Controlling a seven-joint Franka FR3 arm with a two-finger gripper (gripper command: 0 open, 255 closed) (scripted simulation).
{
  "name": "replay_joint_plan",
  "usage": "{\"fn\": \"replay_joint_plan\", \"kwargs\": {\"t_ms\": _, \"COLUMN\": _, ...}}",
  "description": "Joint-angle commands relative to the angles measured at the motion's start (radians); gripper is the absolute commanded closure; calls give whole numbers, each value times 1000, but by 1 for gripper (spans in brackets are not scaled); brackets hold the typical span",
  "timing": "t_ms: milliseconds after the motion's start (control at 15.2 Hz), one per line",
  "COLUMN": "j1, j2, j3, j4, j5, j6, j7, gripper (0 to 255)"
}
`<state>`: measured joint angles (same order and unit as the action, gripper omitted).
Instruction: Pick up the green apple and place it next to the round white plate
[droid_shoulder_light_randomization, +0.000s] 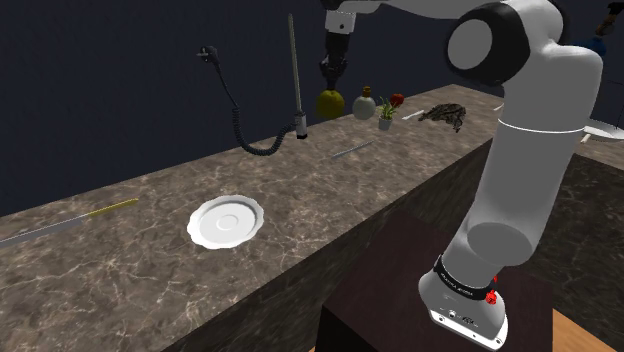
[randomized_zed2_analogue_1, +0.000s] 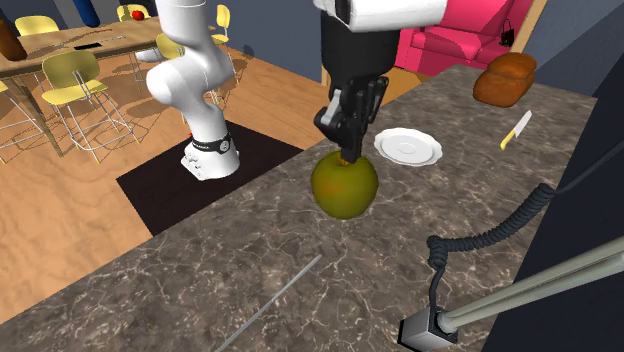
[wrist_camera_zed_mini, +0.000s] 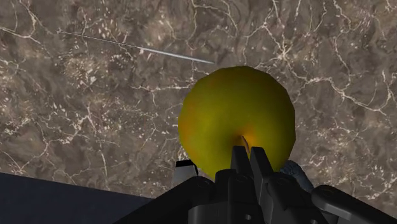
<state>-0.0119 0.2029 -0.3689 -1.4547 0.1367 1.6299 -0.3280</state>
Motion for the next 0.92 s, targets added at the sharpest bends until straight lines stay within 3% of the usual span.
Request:
{"fn": "replay_joint_plan", "kwargs": {"t_ms": 0, "j1": 36, "j2": -42, "j3": 17, "j4": -53, "j5": -17, "j6": 19, "j7": 50, "gripper": 255}}
{"fn": "replay_joint_plan", "kwargs": {"t_ms": 858, "j1": 215, "j2": -182, "j3": 157, "j4": -226, "j5": -68, "j6": 81, "j7": 366, "gripper": 255}}
